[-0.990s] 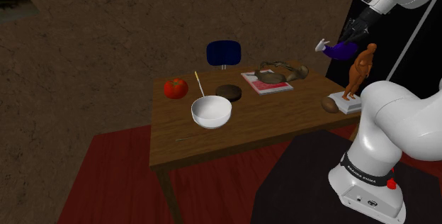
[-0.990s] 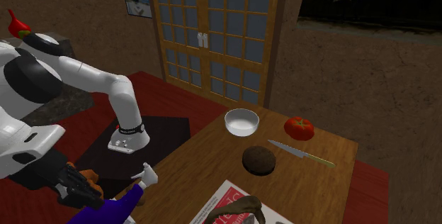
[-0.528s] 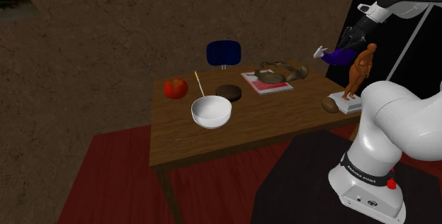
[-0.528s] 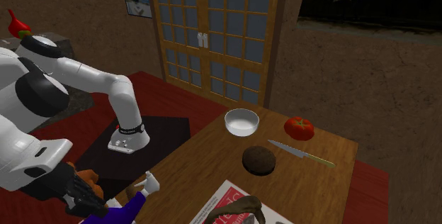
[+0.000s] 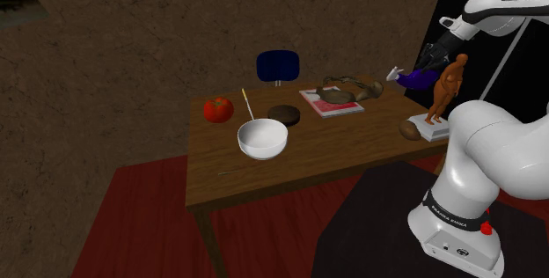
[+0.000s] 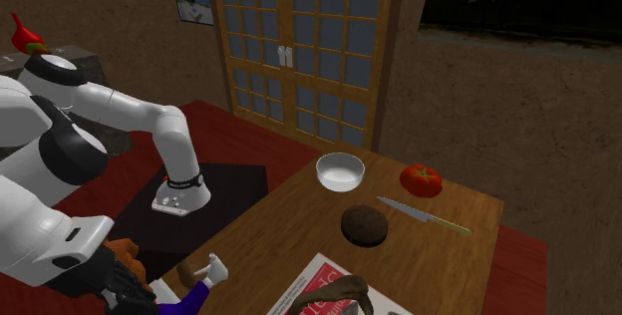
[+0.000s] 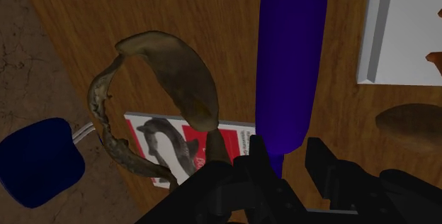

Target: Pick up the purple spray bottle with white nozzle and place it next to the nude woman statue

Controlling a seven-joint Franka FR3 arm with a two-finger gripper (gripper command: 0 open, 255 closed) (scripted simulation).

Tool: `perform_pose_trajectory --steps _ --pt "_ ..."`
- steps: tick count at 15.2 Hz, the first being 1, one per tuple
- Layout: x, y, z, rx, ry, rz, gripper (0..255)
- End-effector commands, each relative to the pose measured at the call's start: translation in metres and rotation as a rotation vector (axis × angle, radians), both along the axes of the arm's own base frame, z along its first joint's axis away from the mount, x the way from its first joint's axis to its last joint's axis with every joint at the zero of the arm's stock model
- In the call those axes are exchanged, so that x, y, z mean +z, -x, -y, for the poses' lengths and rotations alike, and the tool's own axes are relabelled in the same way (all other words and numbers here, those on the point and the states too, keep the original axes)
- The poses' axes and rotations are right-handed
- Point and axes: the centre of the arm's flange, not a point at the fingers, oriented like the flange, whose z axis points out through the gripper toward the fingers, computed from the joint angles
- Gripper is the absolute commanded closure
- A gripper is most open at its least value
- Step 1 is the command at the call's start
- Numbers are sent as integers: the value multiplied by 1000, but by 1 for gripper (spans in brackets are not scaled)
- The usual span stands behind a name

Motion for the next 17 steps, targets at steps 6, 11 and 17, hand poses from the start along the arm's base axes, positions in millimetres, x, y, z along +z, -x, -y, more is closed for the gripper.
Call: perform_pose_trajectory --steps 6,11,17 --pt "-37 -1 1 0 0 0 255" --pt "-64 -1 1 0 0 0 255" --pt "-96 -1 1 0 0 0 255"
